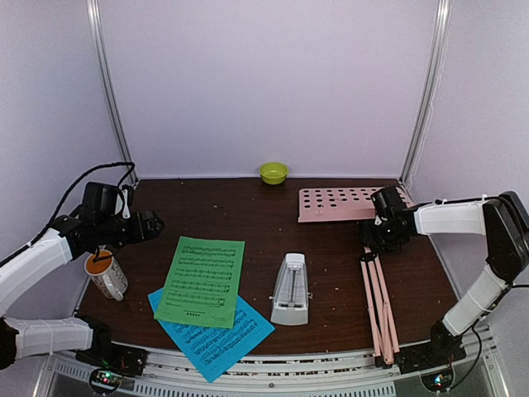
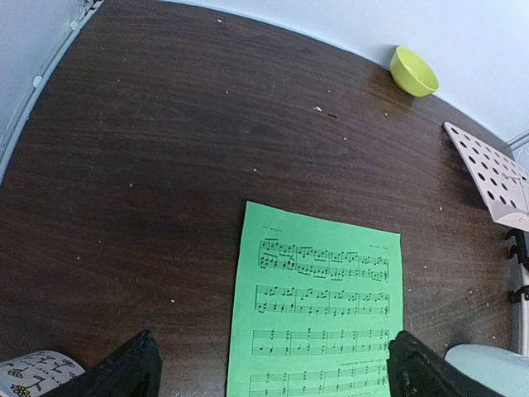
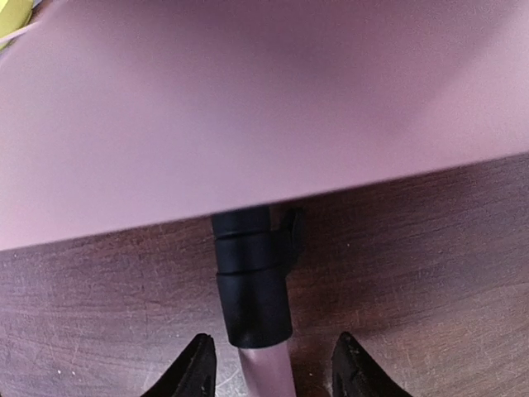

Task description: Set up the instrument practice props

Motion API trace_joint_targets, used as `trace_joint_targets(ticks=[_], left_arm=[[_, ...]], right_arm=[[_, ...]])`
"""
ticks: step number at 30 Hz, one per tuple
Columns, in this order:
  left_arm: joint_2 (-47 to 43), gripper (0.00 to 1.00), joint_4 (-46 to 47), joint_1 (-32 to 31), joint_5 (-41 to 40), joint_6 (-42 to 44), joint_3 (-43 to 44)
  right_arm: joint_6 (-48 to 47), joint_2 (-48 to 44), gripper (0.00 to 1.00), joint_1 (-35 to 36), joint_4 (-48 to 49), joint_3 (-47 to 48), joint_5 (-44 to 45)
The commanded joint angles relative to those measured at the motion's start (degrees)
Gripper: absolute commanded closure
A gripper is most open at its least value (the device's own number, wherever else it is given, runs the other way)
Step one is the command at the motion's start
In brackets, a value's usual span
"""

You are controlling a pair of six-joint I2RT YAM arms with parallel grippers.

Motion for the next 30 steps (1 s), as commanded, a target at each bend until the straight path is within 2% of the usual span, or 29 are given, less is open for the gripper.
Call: trace_joint_targets(ticks=[1,6,16,21,30], left_arm=[[0.5,0.02,2.5,-0.2,-0.5,-0.5,-0.2],[0.6,0.02,2.6,-0.3,-0.6,-0.3,-0.3],[0.6,0.02,3.1,-0.2,-0.2,-0.5,-0.2],[-0.4,0.02,2.6,-0.2,-0.7,0.1,-0.6],[-1.2,0.02,2.0,-0.3,-1.9,1.0,-1.1]], right_arm=[[-0.1,1.5,0.52,-0.1,-2.1,2.3,1.6],[0.2,1.6,0.57,0.4,-2.5,2.3,1.7],[4.4,4.9,0.57,4.4,-4.2,3.3,5.6],[6.7,8.0,0.58,4.6,-1.7,2.8,5.7],[8.1,9.7,0.71,5.0,-2.3,3.3,6.9]])
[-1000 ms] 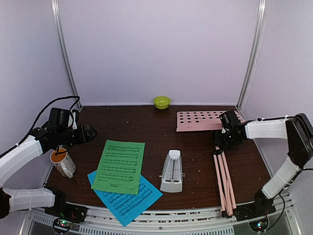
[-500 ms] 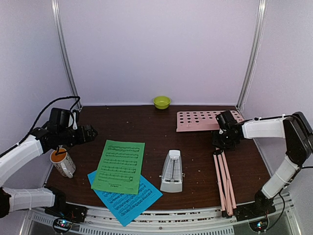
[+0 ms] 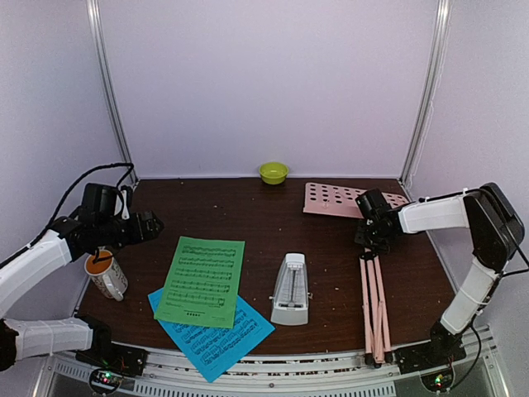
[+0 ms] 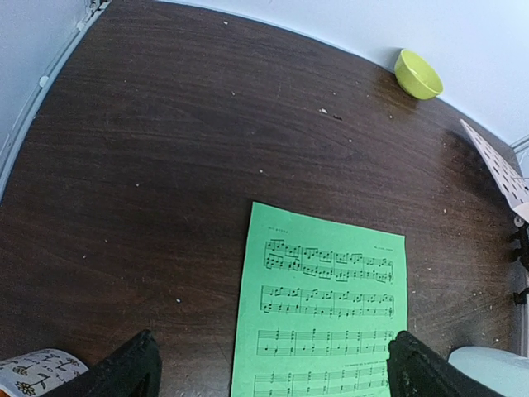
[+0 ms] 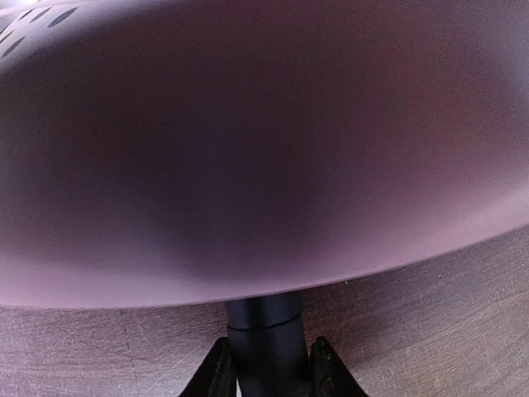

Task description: Set up the instrument practice props

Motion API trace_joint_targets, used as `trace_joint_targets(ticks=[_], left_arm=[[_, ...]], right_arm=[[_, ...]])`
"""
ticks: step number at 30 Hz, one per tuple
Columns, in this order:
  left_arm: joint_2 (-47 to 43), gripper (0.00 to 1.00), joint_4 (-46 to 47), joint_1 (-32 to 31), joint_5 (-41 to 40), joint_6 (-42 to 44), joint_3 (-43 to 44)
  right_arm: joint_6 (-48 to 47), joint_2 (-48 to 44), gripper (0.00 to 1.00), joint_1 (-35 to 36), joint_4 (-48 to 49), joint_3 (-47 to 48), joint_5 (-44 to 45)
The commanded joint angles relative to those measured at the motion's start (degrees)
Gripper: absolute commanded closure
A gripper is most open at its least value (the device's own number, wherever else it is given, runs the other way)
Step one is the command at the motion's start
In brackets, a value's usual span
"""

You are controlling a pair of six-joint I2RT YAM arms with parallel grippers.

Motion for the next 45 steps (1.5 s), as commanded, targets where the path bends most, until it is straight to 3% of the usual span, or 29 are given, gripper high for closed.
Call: trace_joint_targets(ticks=[1,16,26,28,45], left_arm=[[-0.5,0.02,2.0,-0.3,-0.9,0.9,-0.5],[-1.2,0.02,1.7,-0.2,-0.7,0.7,-0.4],[-2.4,0.02,0.9,-0.3,-0.9,0.8,0.0],[-2.6,0.02,0.8,-0.2,-0.9,0.8,0.1],[-1.8,0.02,3.5,-0.3,3.1,2.8,1.4]], right_arm=[[2.4,2.1,0.71,1.0,-4.3,-0.5,-2.6],[7.7,2.3,0.74,5.2,-9.4,0.2,5.5],[9.8,1.8,1.0,5.2,-11.0,1.7,7.2],[9.8,1.1,1.0,5.2,-11.5,2.0,7.9],[-2.8,-19.1,1.0,5.3,-2.1,2.4,18.6]])
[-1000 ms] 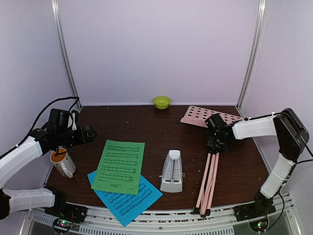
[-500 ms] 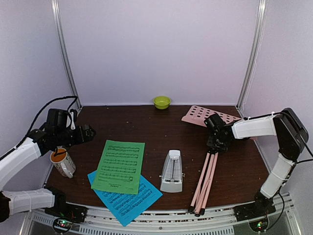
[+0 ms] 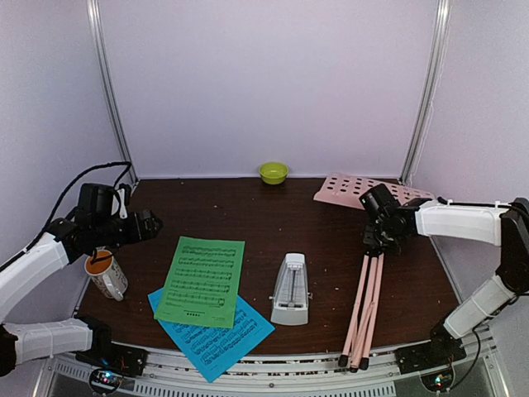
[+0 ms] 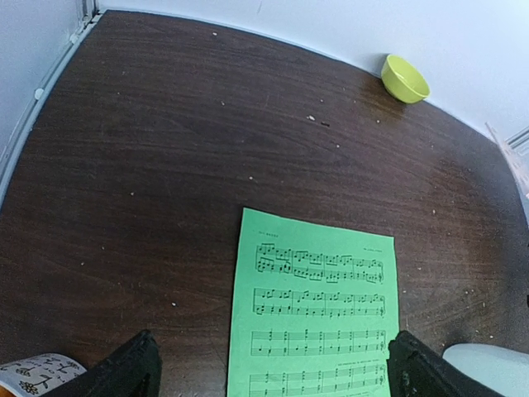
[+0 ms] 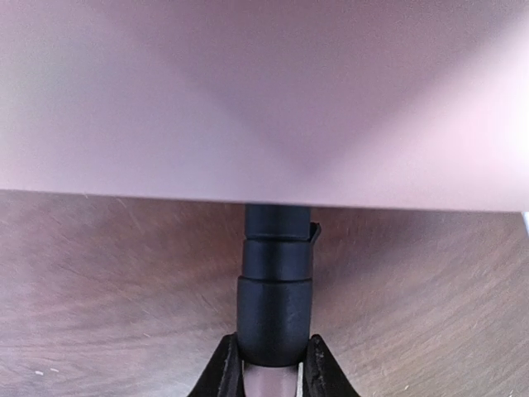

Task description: Set up the instrument practice props

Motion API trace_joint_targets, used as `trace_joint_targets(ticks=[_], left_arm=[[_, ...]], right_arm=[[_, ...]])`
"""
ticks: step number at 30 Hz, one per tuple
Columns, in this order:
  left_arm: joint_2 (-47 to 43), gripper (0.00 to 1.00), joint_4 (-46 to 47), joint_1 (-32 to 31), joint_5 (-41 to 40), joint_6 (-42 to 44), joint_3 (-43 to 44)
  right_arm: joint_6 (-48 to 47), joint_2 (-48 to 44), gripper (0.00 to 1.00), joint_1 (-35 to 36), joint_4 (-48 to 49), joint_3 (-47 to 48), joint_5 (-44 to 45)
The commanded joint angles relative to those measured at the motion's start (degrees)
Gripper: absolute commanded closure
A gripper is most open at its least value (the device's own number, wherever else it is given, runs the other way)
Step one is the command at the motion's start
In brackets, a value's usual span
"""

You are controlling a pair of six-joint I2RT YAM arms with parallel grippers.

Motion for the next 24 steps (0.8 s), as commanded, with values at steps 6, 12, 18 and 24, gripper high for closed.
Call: trace_joint_targets(ticks=[6,12,18,24], left_arm=[[0.4,0.02,5.1,-0.3,5.8,4.1,3.3],[0.0,0.02,9.4,-0.3,15.6,7.4,8.5],[2.4,0.02,18.5,-0.5,30.9,6.2,16.6],[8.6,0.02,23.5,-6.6,33.0,5.8,26.9]], right_arm=[[-11.4,-11.1,1.0,0.3,23.7,1.3,10.3],[-20.8,-15.6,1.0,0.6,34.0,3.3,9.6],[-28.5,-19.9,1.0,1.7,43.0,4.8,6.2],[-32.2,-22.0,1.0,4.6,50.6,4.1,3.4]])
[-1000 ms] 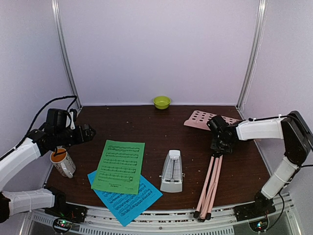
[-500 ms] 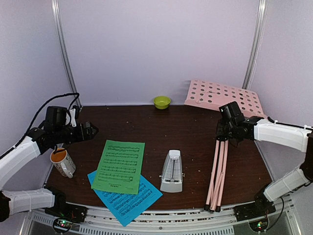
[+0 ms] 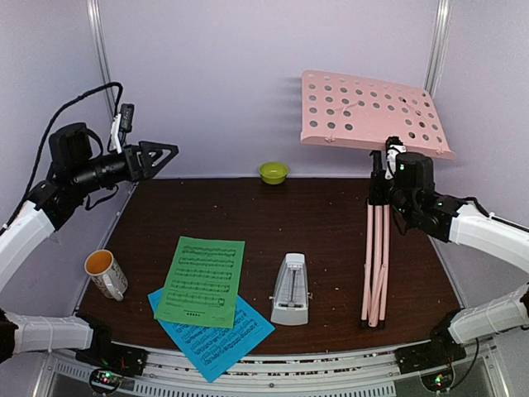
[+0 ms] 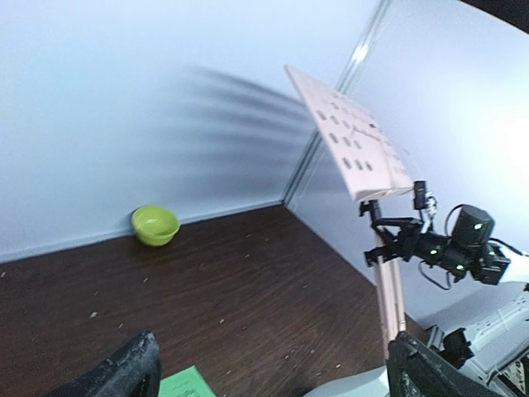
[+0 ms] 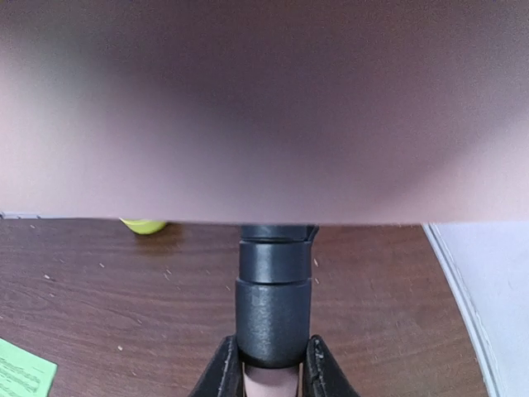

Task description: Set up the instrument practice props

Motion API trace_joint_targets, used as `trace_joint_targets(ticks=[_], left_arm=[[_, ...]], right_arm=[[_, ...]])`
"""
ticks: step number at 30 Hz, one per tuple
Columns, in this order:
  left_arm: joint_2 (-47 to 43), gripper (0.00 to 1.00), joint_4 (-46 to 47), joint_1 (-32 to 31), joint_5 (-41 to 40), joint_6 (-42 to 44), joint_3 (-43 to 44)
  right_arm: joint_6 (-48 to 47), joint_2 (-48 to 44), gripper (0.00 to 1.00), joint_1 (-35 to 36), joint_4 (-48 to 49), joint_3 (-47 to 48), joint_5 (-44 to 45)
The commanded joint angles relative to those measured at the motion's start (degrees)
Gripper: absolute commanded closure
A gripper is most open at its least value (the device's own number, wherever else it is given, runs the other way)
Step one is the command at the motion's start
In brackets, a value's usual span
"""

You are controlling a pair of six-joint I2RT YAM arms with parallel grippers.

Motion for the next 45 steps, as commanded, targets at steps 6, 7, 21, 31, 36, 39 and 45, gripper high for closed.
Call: trace_joint_targets(ticks=[6,7,21,31,36,39,45], left_arm=[[15.6,0.02,7.9,-11.7,3.6,-0.4,19.1],[17.2,0.02,8.3,-12.8,3.7,-0.8,20.9],[31.8,0.05,9.9,-17.9,-0.9,-9.8,33.2],[33.7,0.25,26.9,-20.1,5.1,-17.6,30.3],[35.3,0.42,29.2,-21.1,5.7,-19.8,31.4],[36.0,0.49,28.4,-21.8,5.4,-19.7,32.3],[36.2,0.71,27.1,-22.5,4.6,-18.2,33.8]], right_arm=[[-8.9,-4.6,1.0,7.3,26.7,4.1,1.0],[-9.7,-4.7,1.0,8.0,27.3,4.1,1.2],[-17.8,-4.5,1.0,14.5,32.5,3.7,2.2],[-18.3,-3.7,1.0,16.3,34.9,3.3,1.4],[-19.1,-3.4,1.0,17.4,36.3,3.3,1.3],[-19.7,-3.2,1.0,17.8,37.1,3.3,1.2],[-20.4,-2.8,1.0,18.0,38.1,2.9,0.7]])
